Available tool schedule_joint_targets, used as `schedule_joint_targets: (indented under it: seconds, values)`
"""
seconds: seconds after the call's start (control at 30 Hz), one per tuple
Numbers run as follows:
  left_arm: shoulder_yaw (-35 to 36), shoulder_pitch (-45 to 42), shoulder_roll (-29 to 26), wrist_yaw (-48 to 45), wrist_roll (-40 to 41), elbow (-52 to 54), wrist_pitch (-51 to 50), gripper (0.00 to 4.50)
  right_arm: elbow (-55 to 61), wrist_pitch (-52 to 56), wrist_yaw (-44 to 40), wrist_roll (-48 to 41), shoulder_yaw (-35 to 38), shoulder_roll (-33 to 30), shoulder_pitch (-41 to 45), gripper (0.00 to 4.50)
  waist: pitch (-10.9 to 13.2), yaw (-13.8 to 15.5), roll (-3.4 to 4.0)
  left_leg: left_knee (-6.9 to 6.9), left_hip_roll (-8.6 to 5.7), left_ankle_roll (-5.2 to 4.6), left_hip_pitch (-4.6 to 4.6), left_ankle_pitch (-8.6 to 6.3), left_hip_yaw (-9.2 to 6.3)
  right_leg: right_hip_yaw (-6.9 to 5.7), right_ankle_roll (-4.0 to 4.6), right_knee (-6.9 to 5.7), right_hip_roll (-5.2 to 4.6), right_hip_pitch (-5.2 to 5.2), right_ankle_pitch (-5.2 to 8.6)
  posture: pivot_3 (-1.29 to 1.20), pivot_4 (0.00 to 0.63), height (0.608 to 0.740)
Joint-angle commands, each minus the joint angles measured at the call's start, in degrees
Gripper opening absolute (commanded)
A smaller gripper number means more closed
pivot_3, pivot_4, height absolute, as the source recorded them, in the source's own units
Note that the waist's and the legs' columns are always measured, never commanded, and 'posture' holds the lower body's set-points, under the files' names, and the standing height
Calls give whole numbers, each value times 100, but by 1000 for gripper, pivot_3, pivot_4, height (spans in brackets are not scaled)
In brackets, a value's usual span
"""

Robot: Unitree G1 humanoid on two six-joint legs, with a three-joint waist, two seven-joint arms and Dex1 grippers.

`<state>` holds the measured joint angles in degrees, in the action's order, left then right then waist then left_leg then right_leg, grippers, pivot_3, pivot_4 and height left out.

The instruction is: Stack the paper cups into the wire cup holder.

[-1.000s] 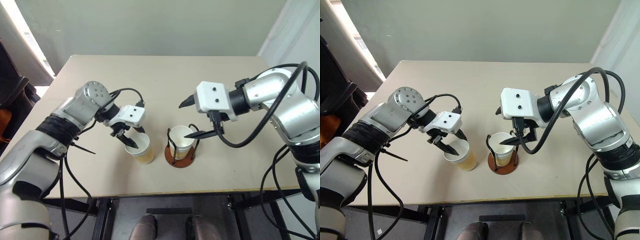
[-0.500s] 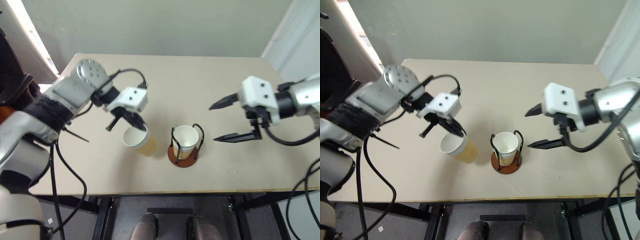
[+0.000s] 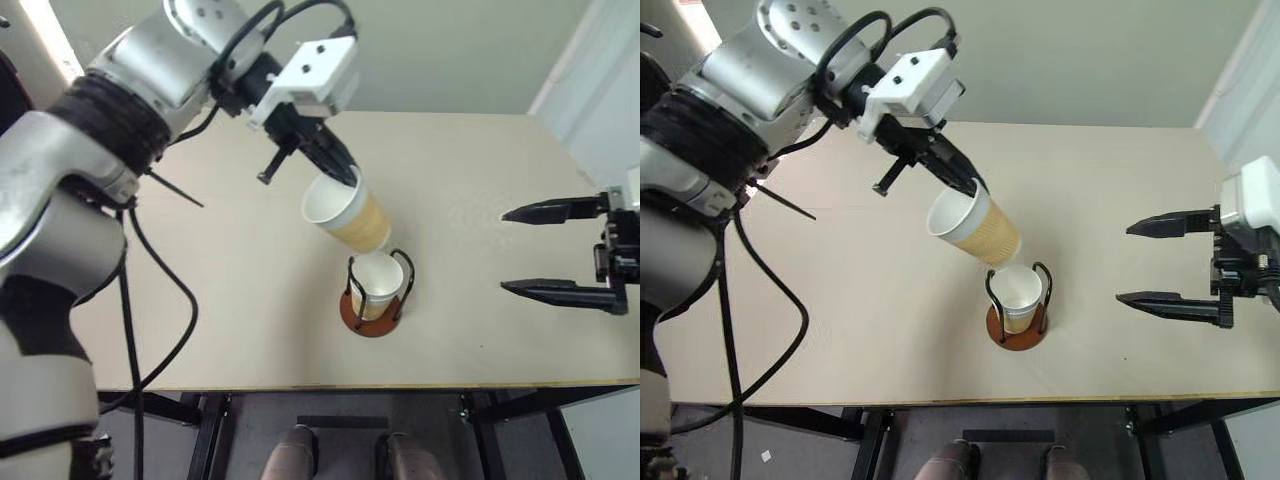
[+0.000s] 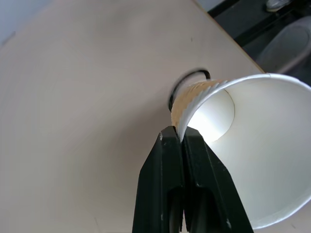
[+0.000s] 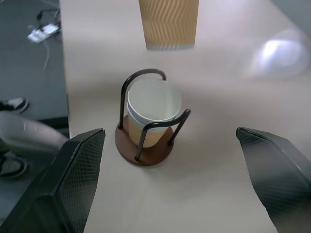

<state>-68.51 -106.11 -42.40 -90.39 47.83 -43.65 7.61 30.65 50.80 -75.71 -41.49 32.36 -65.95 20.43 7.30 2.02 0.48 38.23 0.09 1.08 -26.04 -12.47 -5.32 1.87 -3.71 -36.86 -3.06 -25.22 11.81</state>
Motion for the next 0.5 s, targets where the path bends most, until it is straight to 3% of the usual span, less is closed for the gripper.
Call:
schedule_joint_targets:
  seconds: [0.03,0.5]
  values:
    - [-255,-331,344,-211,35,-280,375,17,332,144,242,-328,458,-152,-134,4500,1,2,1,-1,-12,-3,0,-2,8,-3,-7,4,0,1,0,0,150,740]
    - [-923,-343,1272,-211,14,-694,756,17,919,498,862,-1004,1211,-273,-772,4500,2,121,2,86,-35,-52,-26,-58,14,14,-87,9,-20,25,26,0,150,740]
